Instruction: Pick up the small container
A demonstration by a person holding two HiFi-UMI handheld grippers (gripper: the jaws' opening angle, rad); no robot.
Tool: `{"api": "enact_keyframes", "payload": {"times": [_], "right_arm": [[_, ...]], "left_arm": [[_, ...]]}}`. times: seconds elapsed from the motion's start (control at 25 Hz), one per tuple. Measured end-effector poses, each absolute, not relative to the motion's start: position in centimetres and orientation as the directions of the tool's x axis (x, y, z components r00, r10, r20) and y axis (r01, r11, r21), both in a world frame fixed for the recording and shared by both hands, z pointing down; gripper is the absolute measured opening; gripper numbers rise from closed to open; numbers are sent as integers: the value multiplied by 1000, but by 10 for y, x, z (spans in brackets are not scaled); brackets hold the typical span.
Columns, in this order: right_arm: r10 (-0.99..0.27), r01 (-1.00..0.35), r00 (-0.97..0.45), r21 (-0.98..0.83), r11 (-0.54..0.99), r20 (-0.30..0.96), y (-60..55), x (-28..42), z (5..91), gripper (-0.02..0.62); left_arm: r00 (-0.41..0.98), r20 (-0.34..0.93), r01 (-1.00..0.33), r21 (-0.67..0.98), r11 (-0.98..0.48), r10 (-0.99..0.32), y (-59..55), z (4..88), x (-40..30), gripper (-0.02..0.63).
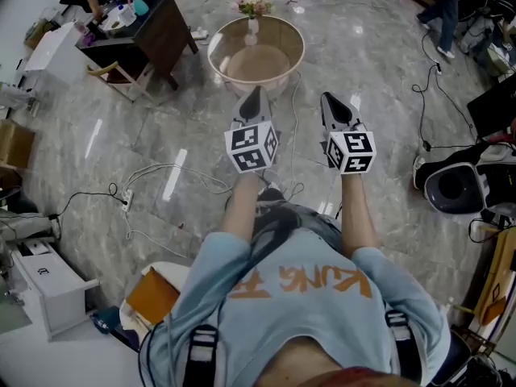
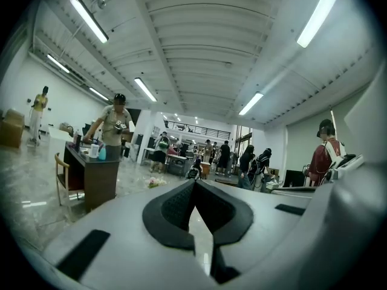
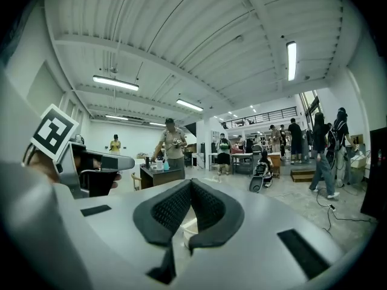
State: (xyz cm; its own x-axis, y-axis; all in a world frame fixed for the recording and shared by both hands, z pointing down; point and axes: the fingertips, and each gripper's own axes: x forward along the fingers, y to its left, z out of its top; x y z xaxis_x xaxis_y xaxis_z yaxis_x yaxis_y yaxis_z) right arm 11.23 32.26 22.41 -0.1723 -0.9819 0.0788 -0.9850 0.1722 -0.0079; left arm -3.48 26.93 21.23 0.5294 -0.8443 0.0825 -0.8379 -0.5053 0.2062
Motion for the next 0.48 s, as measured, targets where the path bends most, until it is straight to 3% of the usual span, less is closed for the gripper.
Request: {"api": "enact_keyframes", "payload": {"times": [0.48], "right_arm": [[-993, -991, -117, -68, 116, 20, 308, 161, 200, 14]], "left_arm": [[574, 46, -812, 157, -562, -817, 246, 187, 6, 23]]}}
